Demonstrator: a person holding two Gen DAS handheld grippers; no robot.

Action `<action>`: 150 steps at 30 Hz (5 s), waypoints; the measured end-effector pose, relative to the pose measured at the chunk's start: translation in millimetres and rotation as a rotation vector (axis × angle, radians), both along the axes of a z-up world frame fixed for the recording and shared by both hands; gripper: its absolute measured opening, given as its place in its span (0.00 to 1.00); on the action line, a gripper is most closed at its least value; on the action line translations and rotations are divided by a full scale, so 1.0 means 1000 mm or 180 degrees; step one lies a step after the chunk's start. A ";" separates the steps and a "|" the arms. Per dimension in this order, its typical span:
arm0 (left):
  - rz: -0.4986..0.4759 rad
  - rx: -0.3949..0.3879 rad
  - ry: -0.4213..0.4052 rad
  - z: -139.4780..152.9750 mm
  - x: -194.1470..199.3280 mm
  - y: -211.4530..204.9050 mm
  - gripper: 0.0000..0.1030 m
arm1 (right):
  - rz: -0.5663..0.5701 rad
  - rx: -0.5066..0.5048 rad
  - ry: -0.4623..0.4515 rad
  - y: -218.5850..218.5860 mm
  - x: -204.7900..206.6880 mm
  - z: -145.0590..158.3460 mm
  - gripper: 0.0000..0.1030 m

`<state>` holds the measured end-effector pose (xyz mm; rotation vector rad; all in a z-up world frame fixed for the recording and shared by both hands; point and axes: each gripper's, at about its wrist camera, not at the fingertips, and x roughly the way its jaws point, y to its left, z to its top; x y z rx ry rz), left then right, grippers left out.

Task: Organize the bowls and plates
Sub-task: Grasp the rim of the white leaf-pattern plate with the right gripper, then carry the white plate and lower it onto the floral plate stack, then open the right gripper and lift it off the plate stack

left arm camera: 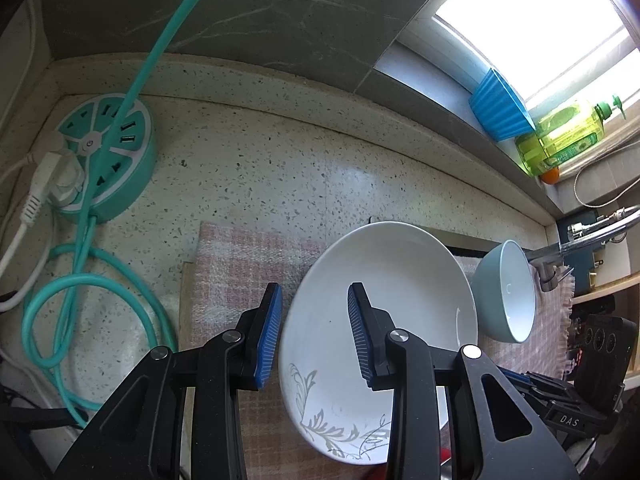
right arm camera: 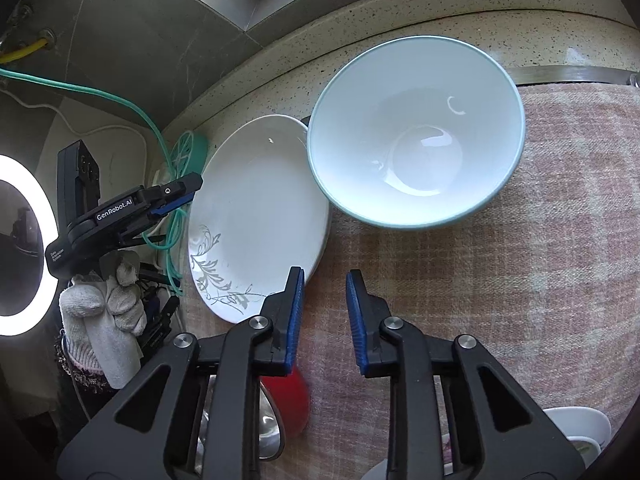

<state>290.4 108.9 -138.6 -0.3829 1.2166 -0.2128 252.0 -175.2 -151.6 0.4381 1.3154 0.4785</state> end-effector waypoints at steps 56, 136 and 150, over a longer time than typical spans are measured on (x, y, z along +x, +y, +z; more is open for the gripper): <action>0.0063 0.0108 -0.0501 0.070 -0.042 -0.019 0.14 | 0.0262 -0.0063 -0.0343 -0.002 -0.017 0.053 0.10; 0.0098 -0.0183 -0.0016 0.020 -0.235 -0.210 0.14 | 0.1083 -0.1002 -0.0199 -0.176 -0.159 0.025 0.12; 0.0047 -0.0152 -0.0010 0.019 -0.235 -0.211 0.14 | 0.1219 -0.1145 -0.0325 -0.164 -0.162 0.026 0.28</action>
